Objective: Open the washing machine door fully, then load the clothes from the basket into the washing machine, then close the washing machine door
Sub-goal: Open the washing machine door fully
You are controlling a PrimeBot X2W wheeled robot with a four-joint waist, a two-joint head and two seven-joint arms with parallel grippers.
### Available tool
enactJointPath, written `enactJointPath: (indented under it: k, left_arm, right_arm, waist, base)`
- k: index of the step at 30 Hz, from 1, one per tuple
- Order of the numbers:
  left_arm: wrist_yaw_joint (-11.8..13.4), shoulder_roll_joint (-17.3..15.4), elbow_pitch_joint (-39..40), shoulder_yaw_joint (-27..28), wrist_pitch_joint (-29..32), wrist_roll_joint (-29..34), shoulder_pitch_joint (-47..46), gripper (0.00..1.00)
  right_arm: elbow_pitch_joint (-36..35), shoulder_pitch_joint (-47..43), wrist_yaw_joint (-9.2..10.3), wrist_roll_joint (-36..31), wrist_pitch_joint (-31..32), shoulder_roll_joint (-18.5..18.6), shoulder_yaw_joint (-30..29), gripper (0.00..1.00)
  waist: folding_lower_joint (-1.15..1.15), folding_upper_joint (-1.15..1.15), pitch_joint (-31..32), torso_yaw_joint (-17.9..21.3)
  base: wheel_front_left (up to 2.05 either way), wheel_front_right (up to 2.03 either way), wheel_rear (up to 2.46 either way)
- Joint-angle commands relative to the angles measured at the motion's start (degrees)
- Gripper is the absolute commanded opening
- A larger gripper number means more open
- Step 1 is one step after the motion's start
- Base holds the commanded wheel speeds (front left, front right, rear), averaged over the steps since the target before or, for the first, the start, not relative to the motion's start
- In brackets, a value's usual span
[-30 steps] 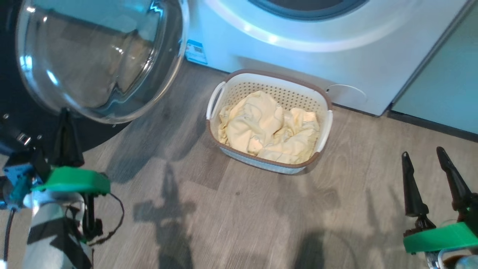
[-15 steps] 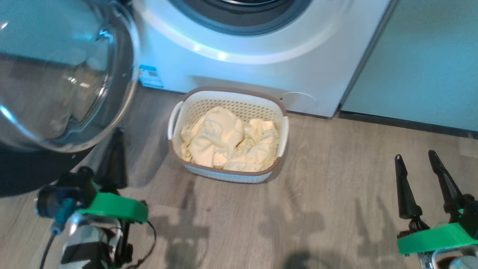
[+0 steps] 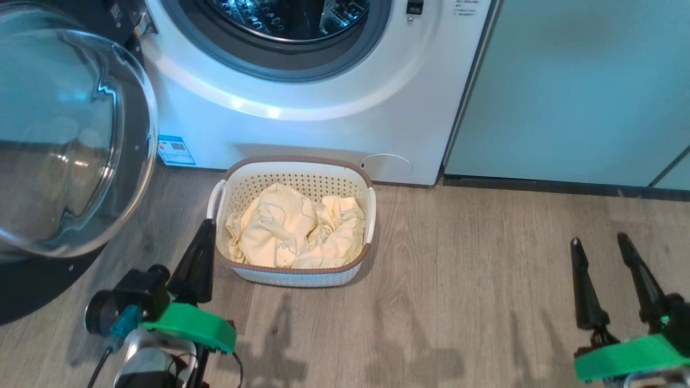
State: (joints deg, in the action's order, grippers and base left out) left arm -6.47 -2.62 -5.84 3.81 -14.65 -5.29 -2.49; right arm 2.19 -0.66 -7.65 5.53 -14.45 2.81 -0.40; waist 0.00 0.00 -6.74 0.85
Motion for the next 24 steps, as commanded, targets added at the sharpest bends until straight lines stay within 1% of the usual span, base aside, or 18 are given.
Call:
enactJointPath:
  k: [1, 7, 8, 10, 11, 12, 13, 14, 19, 24]
  left_arm:
    - [-0.1, -0.5, 1.7, 2.0, -0.3, -0.4, -1.2, 0.00]
    - [0.2, -0.5, 0.7, 2.2, -0.3, -0.3, -0.8, 0.00]
    - [0.9, -0.5, 0.2, 2.3, -0.3, -0.2, -0.8, 0.00]
    - [1.2, -0.5, 0.1, 2.3, -0.3, -0.2, -0.9, 0.00]
    - [1.4, -0.5, -0.1, 2.4, -0.3, -0.2, -0.9, 0.03]
    - [1.7, -0.5, -0.2, 2.3, -0.3, -0.1, -0.9, 0.39]
    - [1.8, -0.5, -0.4, 2.3, -0.3, -0.1, -1.0, 0.80]
    - [2.1, -0.5, -0.5, 2.1, -0.3, 0.1, -1.0, 1.00]
    - [2.6, -0.5, -0.8, 2.1, -0.3, 0.2, -1.4, 1.00]
    - [2.6, -0.5, -0.7, 2.0, -0.3, 0.3, -1.5, 1.00]
  right_arm:
    - [-1.7, 0.1, 0.16, 0.3, -0.5, 0.1, 0.7, 1.00]
    - [-1.6, -0.2, 0.16, 0.3, -0.5, 0.1, 0.7, 1.00]
    - [-1.6, -0.3, 0.16, 0.3, -0.5, 0.1, 0.7, 1.00]
    - [-1.6, -0.3, 0.16, 0.4, -0.5, 0.1, 0.6, 1.00]
    - [-1.6, -0.4, 0.16, 0.4, -0.5, 0.1, 0.6, 1.00]
    - [-1.7, -0.5, 0.16, 0.4, -0.5, 0.1, 0.6, 1.00]
    - [-1.7, -0.5, 0.16, 0.3, -0.5, 0.1, 0.6, 1.00]
    - [-1.8, -0.5, 0.16, 0.4, -0.5, 0.1, 0.7, 1.00]
    - [-1.8, -0.4, 0.16, 0.4, -0.5, 0.1, 0.5, 1.00]
    - [-1.9, -0.5, 0.16, 0.4, -0.5, 0.1, 0.4, 1.00]
  waist:
    - [0.00, 0.00, 0.3, 0.3]
    - [0.00, 0.00, 0.9, 0.7]
    - [0.00, 0.00, 1.1, 0.7]
    - [0.00, 0.00, 1.1, 0.7]
    - [0.00, 0.00, 1.1, 0.6]
    - [0.00, 0.00, 1.1, 0.6]
    - [0.00, 0.00, 1.1, 0.6]
    - [0.00, 0.00, 1.1, 0.5]
    - [0.00, 0.00, 1.0, 0.4]
    - [0.00, 0.00, 1.1, 0.4]
  base:
    - [0.00, 0.00, 0.00]
    - [0.00, 0.00, 0.00]
    - [0.00, 0.00, 0.00]
    - [0.00, 0.00, 0.00]
    - [0.00, 0.00, 0.00]
    - [0.00, 0.00, 0.00]
    - [0.00, 0.00, 0.00]
    - [0.00, 0.00, 0.00]
    - [0.00, 0.00, 0.00]
    - [0.00, 0.00, 0.00]
